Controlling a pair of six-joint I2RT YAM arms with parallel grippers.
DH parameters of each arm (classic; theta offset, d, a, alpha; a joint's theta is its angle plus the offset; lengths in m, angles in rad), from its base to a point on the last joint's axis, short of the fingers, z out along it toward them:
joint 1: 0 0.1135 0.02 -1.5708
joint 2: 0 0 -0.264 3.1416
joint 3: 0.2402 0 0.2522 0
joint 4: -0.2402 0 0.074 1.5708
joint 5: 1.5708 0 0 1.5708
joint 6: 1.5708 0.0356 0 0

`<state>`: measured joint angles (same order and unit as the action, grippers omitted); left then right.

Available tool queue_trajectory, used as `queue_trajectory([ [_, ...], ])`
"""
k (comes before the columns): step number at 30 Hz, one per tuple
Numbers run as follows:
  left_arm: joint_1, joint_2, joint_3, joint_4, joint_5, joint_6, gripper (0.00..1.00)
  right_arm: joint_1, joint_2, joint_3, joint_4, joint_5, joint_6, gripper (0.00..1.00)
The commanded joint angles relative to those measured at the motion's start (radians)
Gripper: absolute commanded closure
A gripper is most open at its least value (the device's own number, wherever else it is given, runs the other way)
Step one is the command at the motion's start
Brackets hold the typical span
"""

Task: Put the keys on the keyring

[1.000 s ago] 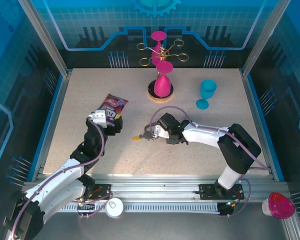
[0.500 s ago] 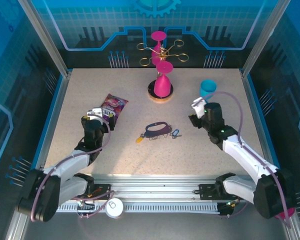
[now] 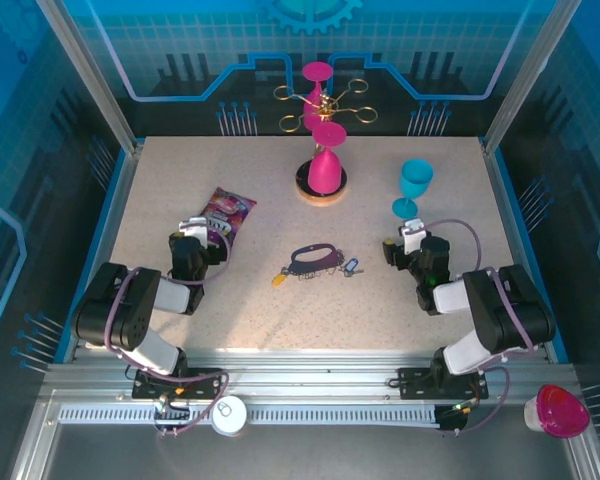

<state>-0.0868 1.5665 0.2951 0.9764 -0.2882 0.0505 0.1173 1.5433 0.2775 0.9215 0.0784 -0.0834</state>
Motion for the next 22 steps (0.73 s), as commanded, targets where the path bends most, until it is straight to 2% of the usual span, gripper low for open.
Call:
queue_trajectory([
  [1, 0.019, -0.006, 0.065, 0.006, 0.0, -0.044, 0.01, -0.027, -0.002, 0.053, 0.101, -0.031, 0.029, 0.25],
  [3, 0.016, -0.005, 0.048, 0.043, -0.011, -0.043, 0.01, -0.039, -0.002, 0.119, -0.028, 0.001, 0.059, 0.23],
  [4, 0.016, -0.001, 0.043, 0.058, -0.004, -0.04, 0.01, -0.057, -0.004, 0.124, -0.043, -0.021, 0.072, 0.23],
  [6, 0.018, -0.003, 0.066, 0.011, -0.005, -0.044, 0.01, -0.069, -0.004, 0.117, -0.028, -0.037, 0.085, 0.22],
  [12, 0.022, -0.004, 0.067, 0.004, 0.009, -0.047, 0.01, -0.07, -0.005, 0.119, -0.03, -0.034, 0.083, 0.19],
  [15, 0.064, -0.011, 0.088, -0.048, 0.104, -0.069, 0.01, -0.069, -0.005, 0.118, -0.03, -0.035, 0.085, 0.17],
  [17, 0.065, -0.011, 0.088, -0.048, 0.109, -0.069, 0.01, -0.068, -0.005, 0.118, -0.03, -0.034, 0.085, 0.16],
  [20, 0.063, -0.009, 0.084, -0.04, 0.117, -0.058, 0.01, -0.07, -0.005, 0.118, -0.03, -0.036, 0.085, 0.12],
  [22, 0.062, -0.011, 0.085, -0.042, 0.127, -0.055, 0.01, -0.071, -0.005, 0.119, -0.03, -0.037, 0.086, 0.06],
])
